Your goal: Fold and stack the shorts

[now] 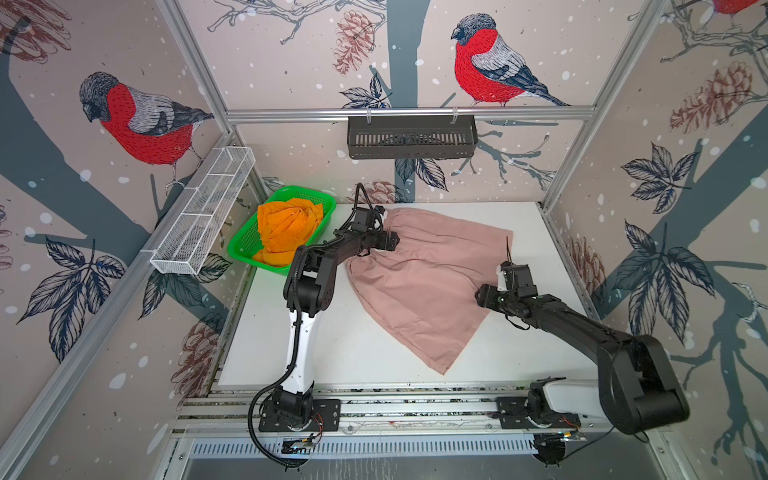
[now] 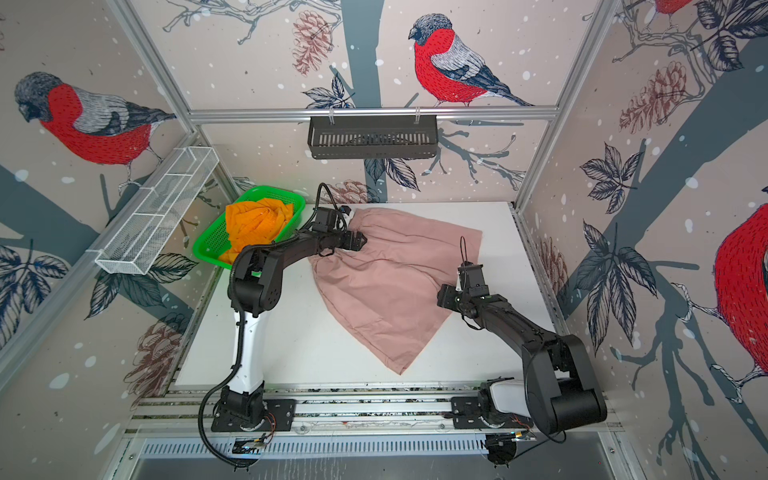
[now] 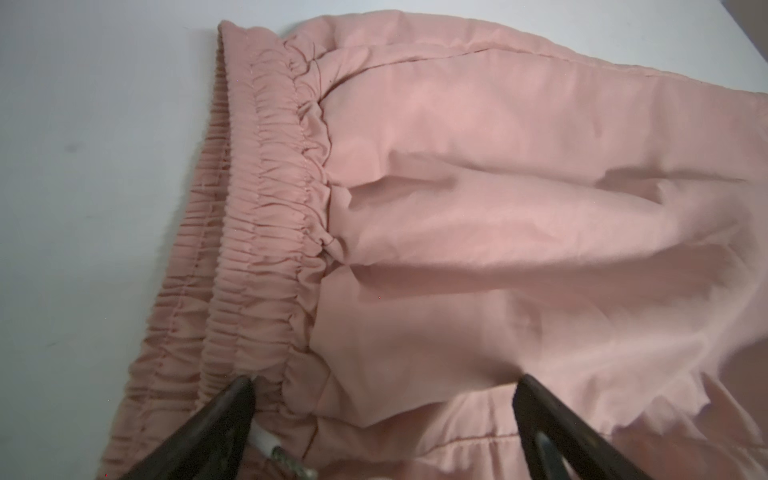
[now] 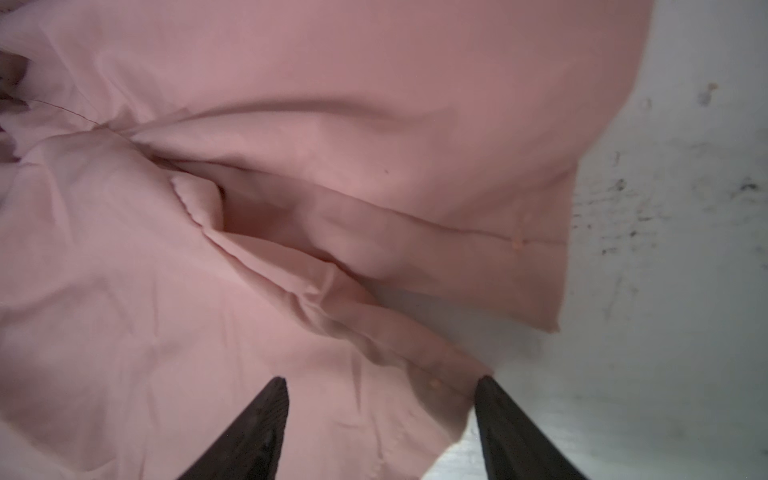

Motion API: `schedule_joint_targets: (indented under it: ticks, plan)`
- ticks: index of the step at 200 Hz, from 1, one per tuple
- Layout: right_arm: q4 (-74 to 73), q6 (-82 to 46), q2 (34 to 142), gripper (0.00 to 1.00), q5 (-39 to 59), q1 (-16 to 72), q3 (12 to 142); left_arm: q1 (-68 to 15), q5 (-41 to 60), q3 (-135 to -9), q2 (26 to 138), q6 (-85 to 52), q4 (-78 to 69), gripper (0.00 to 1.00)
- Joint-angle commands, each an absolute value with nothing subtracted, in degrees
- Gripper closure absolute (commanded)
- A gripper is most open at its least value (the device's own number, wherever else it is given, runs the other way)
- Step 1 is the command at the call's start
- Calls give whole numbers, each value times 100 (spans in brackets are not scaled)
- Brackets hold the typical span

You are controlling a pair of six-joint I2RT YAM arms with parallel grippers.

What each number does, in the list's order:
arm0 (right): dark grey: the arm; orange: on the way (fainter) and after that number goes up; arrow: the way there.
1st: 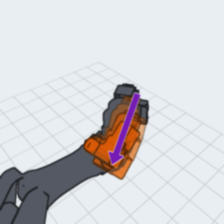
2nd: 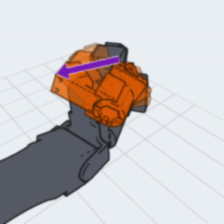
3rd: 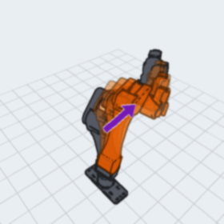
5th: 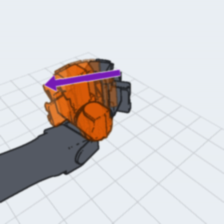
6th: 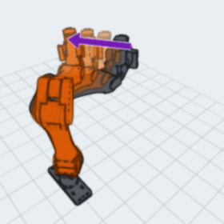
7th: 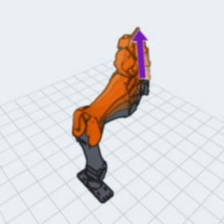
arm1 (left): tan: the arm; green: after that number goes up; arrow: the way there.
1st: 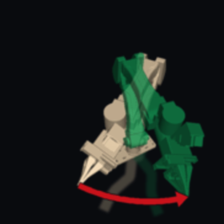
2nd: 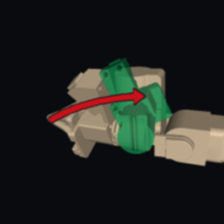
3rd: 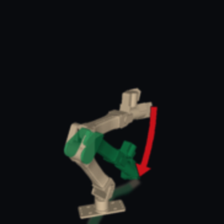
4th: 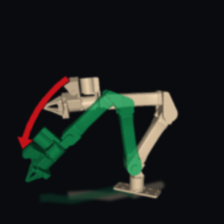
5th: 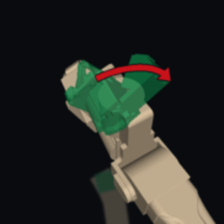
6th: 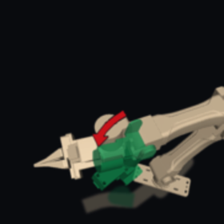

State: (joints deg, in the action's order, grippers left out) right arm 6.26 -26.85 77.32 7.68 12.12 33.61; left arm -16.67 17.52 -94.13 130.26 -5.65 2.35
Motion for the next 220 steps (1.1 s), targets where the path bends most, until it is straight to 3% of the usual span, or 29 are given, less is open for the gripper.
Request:
schedule_joint_targets:
  ticks: [1,68,119,166,183,220]
  plan:
    - [548,-2450,8003,28,457,1215,3595,-1608,1422,-9118,12803,-753,152,2]
    - [743,-2220,8500,28,562,1225,4227,-1581,1115,-8046,11619,-1075,-69,2]
    - [984,-2637,7587,27,557,1268,3499,-1534,808,-8060,10917,-1081,593,2]
    - [364,-2763,7768,34,946,1318,3126,-1450,771,-7412,10285,-1208,814,2]
    - [126,-2710,7948,43,1068,1293,3144,-1411,719,-7146,10043,-1259,894,2]
    - [85,-2453,8496,84,1053,1051,3471,-1228,434,-6486,9598,-1430,858,2]
